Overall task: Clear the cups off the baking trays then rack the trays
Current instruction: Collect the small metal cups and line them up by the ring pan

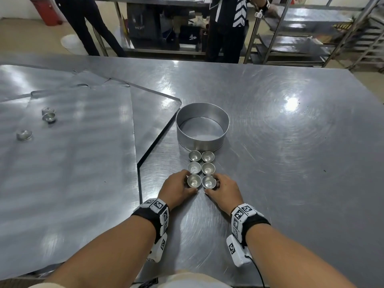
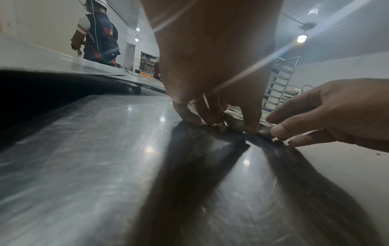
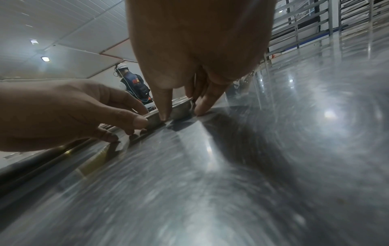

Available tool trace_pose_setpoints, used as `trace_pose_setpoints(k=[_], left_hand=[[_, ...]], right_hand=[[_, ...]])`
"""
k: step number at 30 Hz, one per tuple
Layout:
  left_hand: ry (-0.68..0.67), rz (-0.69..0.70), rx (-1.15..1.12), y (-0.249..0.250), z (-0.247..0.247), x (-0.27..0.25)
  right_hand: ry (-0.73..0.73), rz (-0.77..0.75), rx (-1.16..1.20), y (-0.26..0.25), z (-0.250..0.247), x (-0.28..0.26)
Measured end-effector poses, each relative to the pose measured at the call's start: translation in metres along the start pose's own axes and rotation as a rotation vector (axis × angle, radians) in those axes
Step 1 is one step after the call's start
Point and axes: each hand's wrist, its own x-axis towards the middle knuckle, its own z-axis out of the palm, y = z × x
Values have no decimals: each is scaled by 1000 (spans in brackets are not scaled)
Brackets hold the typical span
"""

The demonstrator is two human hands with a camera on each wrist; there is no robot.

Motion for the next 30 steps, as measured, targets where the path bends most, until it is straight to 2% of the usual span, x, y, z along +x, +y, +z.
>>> trace_pose_setpoints(k=[9, 14, 17, 21, 30], left_hand=[[-13, 1, -23, 2, -6, -1], [26, 7, 28, 5, -30, 0], [68, 23, 89, 1, -60, -2], [144, -57, 94, -18, -118, -14], [323, -273, 61, -130, -255, -70]], right_hand=[[1, 41, 30, -9, -10, -3], [48, 19, -28, -36, -25, 9], [60, -51, -14, -69, -23, 27], [20, -173, -4, -126, -5, 46], [-289, -369, -45, -278, 92, 69]])
